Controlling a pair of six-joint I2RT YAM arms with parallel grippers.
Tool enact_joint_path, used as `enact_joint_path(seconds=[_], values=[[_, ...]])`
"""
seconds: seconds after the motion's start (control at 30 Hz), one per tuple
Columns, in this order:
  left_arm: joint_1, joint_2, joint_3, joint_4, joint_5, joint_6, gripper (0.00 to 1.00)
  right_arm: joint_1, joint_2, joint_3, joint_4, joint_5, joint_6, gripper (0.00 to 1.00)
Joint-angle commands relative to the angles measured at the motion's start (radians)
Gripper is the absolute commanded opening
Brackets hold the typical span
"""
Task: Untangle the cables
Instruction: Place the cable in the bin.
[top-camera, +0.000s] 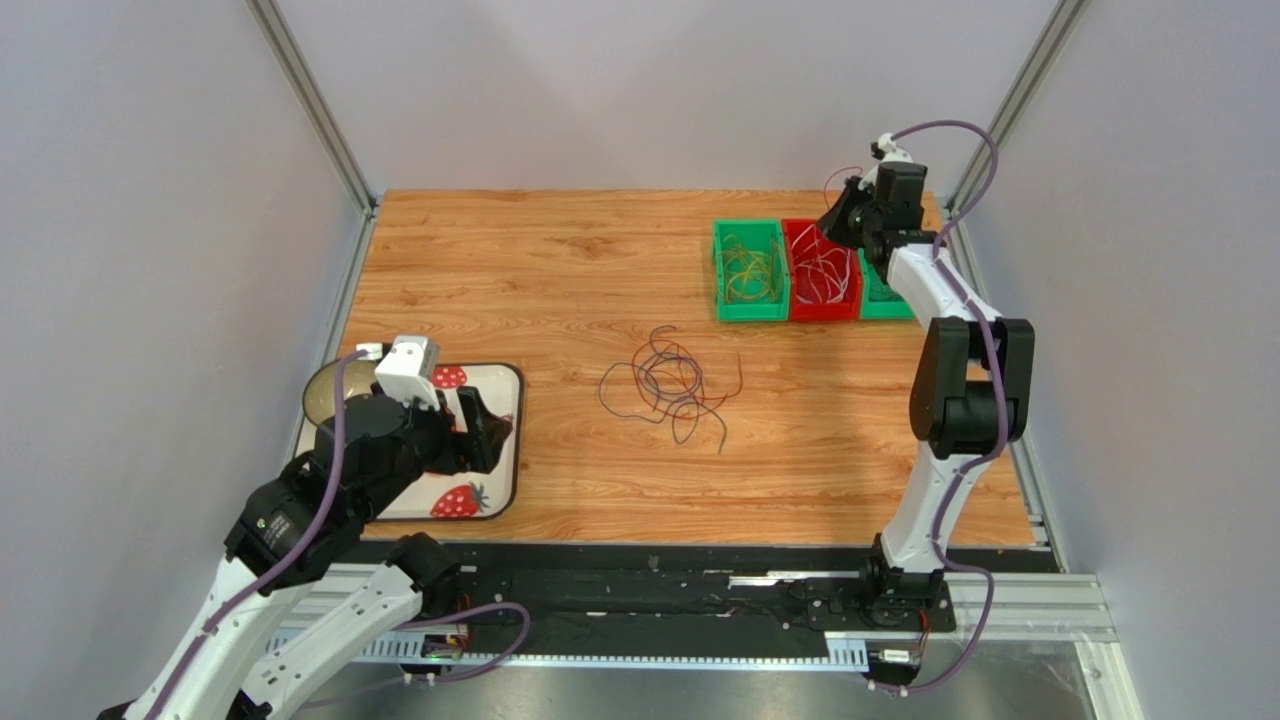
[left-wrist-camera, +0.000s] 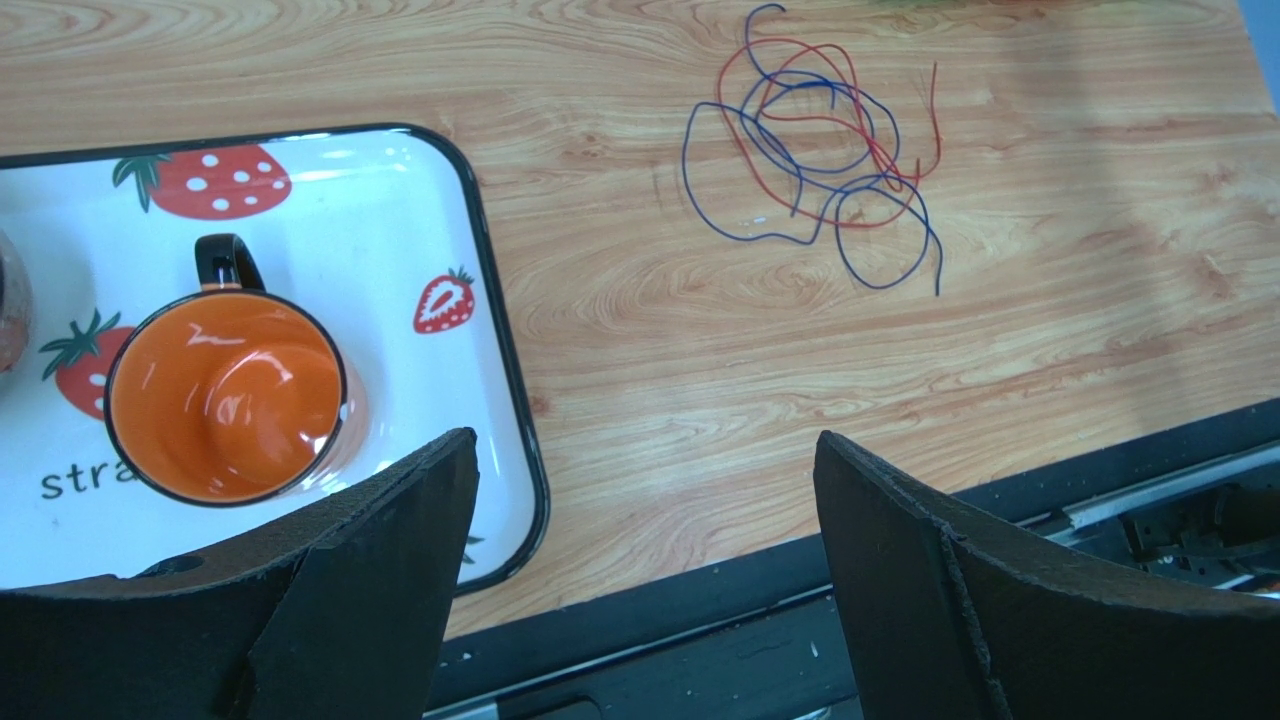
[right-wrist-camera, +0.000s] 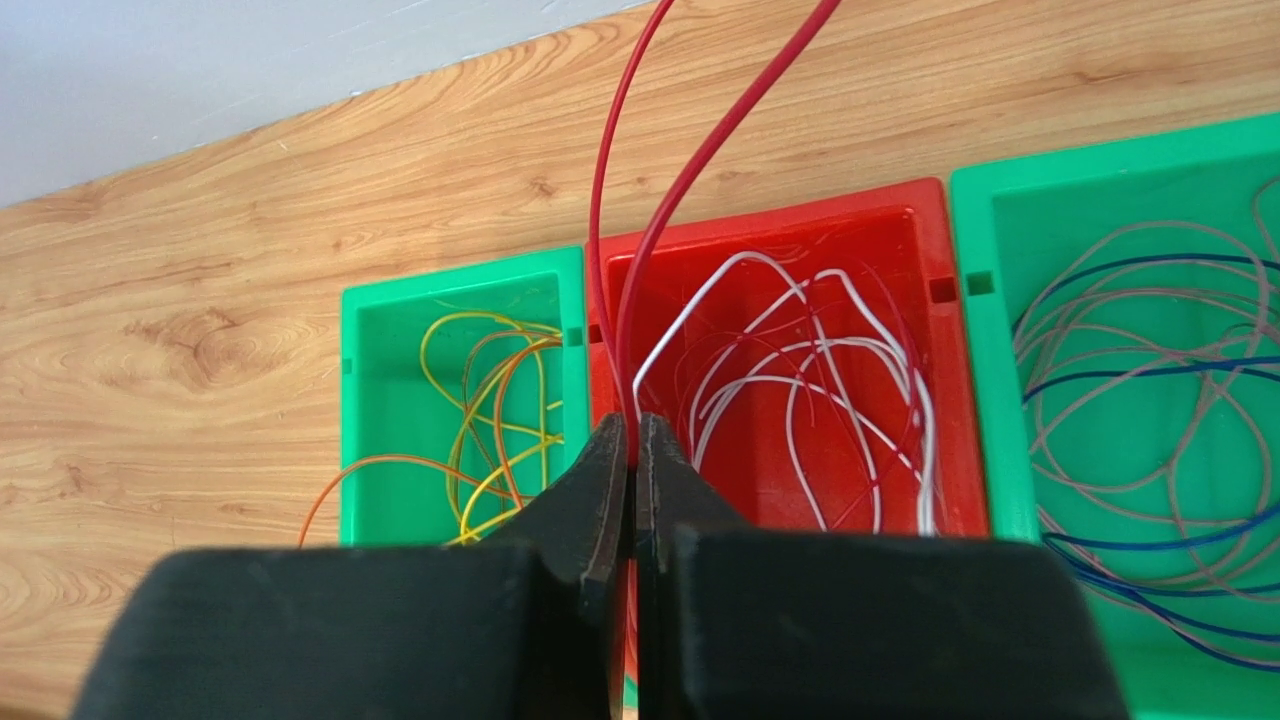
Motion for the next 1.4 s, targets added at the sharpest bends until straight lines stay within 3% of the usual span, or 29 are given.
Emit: enact_joint_path(seconds=[0.0, 0.63, 1.37], values=[[0.003, 0.008, 0.008, 0.016, 0.006, 0.019, 0.90, 0.023, 0.045, 0.054, -0.006, 0.025, -0.028, 0.00], [0.002, 0.008, 0.008, 0.019, 0.010, 0.020, 0.90, 0.023, 0.204, 0.134, -0.082, -0.004, -0.033, 0.00], [0.002, 0.008, 0.008, 0.019, 0.012, 0.022, 0.90, 0.023, 0.229, 0.153, -0.280, 0.031, -0.020, 0.00]])
